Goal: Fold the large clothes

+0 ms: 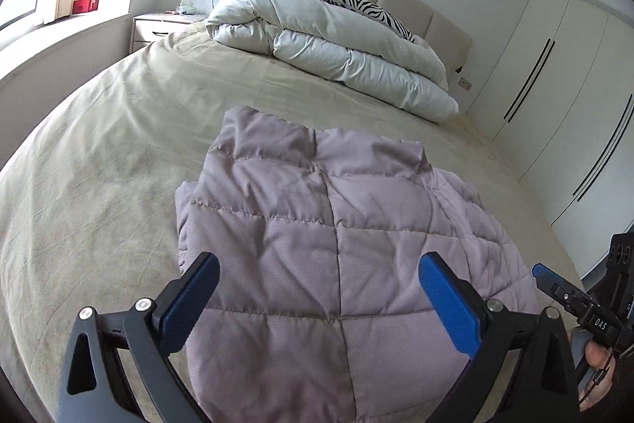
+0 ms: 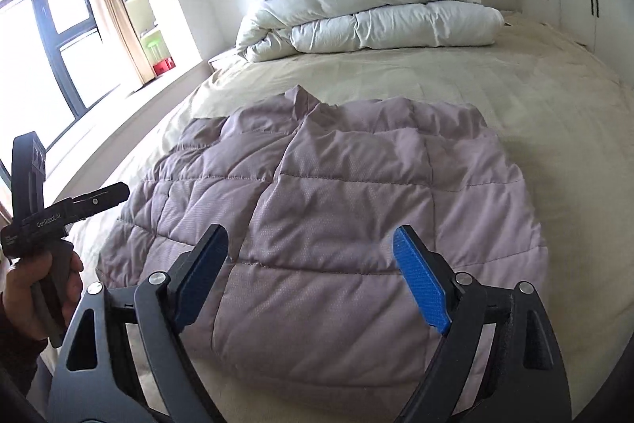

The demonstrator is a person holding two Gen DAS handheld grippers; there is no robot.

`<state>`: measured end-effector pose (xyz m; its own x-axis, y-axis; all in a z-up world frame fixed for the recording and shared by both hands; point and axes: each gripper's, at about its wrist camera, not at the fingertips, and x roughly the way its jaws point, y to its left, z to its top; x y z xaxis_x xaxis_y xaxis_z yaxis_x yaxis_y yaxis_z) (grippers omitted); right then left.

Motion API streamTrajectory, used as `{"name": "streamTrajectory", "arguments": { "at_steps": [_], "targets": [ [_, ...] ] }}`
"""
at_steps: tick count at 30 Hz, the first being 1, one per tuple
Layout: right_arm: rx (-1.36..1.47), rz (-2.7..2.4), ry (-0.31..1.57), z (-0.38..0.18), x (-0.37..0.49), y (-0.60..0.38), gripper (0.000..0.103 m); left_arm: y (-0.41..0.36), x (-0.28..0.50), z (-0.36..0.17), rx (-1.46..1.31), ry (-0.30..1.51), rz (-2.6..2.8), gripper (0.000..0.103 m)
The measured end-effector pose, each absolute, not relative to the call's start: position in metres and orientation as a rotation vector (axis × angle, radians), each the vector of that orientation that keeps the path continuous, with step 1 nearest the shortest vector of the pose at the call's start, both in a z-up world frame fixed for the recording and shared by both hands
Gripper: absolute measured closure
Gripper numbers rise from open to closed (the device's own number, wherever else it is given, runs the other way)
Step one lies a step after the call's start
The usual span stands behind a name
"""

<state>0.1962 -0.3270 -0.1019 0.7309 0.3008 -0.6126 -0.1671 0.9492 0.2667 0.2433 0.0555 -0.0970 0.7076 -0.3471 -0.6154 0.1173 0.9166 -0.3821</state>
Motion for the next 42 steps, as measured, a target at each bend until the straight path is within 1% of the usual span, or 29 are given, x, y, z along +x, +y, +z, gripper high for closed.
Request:
{"name": "streamTrajectory", "arguments": {
  "at_steps": [2,5,10,15,18,22,27,28,29,30,32,33,35,36,38,39,41,42],
  "targets": [
    [0.303,0.272,0.705,-0.096,0.191,-0.362,0.015,0.089,0.247,-0.098,-0.445,0.756,-0.259,0.0],
    [0.472,0.249,0.716,-0.101,0.19,-0.422,0.013,0.128,0.262,-0.118,-0.618,0.841,-0.254,0.0],
    [0.751,0.24,0.843,-0.147,0.206,-0.51,0.013,0.15,0.284,-0.158,-0.861,0.945,-0.389,0.0],
    [0.883,0.254,0.911,-0.193,0.222,-0.547,0.013,0.127,0.303,-0.182,-0.833,1.073,-0.456,0.0],
    [0.953,0.323,0.917,-0.212,0.234,-0.547,0.012,0.119,0.31,-0.193,-0.827,1.099,-0.469,0.0],
    [0.975,0.35,0.93,-0.225,0.253,-0.54,0.012,0.123,0.319,-0.199,-0.898,1.098,-0.492,0.0],
    [0.956,0.392,0.951,-0.231,0.278,-0.531,0.011,0.116,0.334,-0.201,-0.884,1.147,-0.53,0.001],
    [0.935,0.4,0.97,-0.232,0.283,-0.528,0.011,0.114,0.335,-0.201,-0.873,1.158,-0.532,0.005],
    [0.903,0.399,0.995,-0.233,0.287,-0.524,0.013,0.112,0.338,-0.201,-0.858,1.168,-0.531,0.012],
    [0.872,0.397,1.017,-0.234,0.291,-0.52,0.014,0.11,0.34,-0.203,-0.847,1.179,-0.527,0.017],
    [0.828,0.39,1.041,-0.234,0.298,-0.512,0.023,0.111,0.344,-0.207,-0.852,1.192,-0.537,0.032],
    [0.821,0.383,1.046,-0.235,0.301,-0.51,0.025,0.109,0.346,-0.209,-0.861,1.196,-0.549,0.034],
    [0.832,0.379,1.048,-0.237,0.305,-0.508,0.036,0.107,0.346,-0.211,-0.874,1.196,-0.567,0.046],
    [0.831,0.374,1.048,-0.237,0.305,-0.505,0.038,0.106,0.346,-0.21,-0.875,1.191,-0.571,0.049],
    [0.801,0.362,1.042,-0.232,0.303,-0.5,0.05,0.103,0.342,-0.205,-0.843,1.177,-0.564,0.056],
    [0.783,0.354,1.036,-0.227,0.302,-0.497,0.053,0.103,0.34,-0.202,-0.833,1.17,-0.558,0.058],
    [0.736,0.331,1.023,-0.213,0.298,-0.489,0.064,0.101,0.335,-0.193,-0.815,1.156,-0.544,0.064],
    [0.709,0.32,1.013,-0.204,0.296,-0.485,0.067,0.101,0.331,-0.188,-0.805,1.15,-0.538,0.064]
  ]
}}
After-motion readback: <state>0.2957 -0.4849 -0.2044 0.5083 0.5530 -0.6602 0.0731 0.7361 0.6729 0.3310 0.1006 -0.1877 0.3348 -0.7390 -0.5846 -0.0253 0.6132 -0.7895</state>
